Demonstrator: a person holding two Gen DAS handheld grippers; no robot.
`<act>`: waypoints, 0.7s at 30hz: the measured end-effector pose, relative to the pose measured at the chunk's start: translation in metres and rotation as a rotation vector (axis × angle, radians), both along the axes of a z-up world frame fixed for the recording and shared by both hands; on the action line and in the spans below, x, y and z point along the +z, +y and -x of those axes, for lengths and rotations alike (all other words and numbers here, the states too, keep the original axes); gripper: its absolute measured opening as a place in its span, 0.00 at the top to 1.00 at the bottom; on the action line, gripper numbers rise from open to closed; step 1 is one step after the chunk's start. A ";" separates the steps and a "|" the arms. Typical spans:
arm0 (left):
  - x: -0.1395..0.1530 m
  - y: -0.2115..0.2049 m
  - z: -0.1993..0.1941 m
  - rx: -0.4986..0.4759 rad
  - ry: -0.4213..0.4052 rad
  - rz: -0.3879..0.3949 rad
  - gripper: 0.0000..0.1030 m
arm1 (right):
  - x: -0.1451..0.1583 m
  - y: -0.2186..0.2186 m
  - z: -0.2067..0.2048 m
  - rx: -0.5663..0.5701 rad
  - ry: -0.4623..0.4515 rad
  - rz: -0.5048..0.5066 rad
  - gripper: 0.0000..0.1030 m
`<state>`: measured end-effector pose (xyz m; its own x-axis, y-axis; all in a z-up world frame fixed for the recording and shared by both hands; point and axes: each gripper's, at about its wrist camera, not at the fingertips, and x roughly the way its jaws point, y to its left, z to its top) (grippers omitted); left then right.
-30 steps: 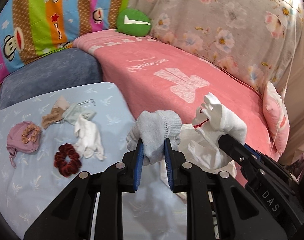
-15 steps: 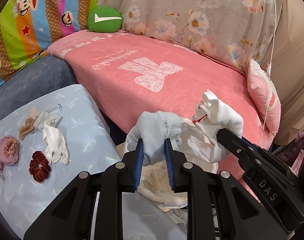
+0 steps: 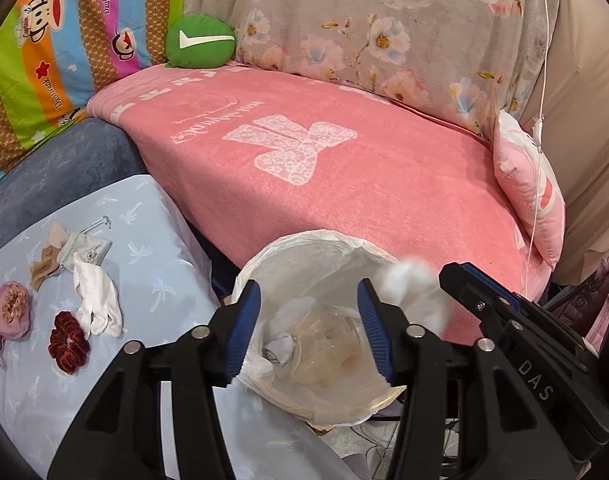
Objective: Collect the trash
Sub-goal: 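Open both tools over the bin to drop the sock and glove, then move both tools back over the remaining items on the table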
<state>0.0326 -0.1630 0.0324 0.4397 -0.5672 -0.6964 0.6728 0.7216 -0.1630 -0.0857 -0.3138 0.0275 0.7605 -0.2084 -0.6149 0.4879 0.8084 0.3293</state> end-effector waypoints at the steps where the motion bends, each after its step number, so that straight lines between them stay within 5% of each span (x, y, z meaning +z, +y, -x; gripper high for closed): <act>1: 0.000 0.001 0.000 0.002 -0.002 -0.002 0.51 | 0.000 0.000 0.000 -0.002 0.000 0.001 0.80; 21: -0.002 0.025 -0.014 0.070 0.011 -0.001 0.50 | 0.003 0.025 -0.018 0.049 0.006 0.017 0.69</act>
<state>0.0468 -0.1380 0.0306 0.4708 -0.5351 -0.7015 0.6191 0.7668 -0.1694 -0.0675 -0.2890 0.0309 0.7665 -0.1816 -0.6160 0.4497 0.8365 0.3130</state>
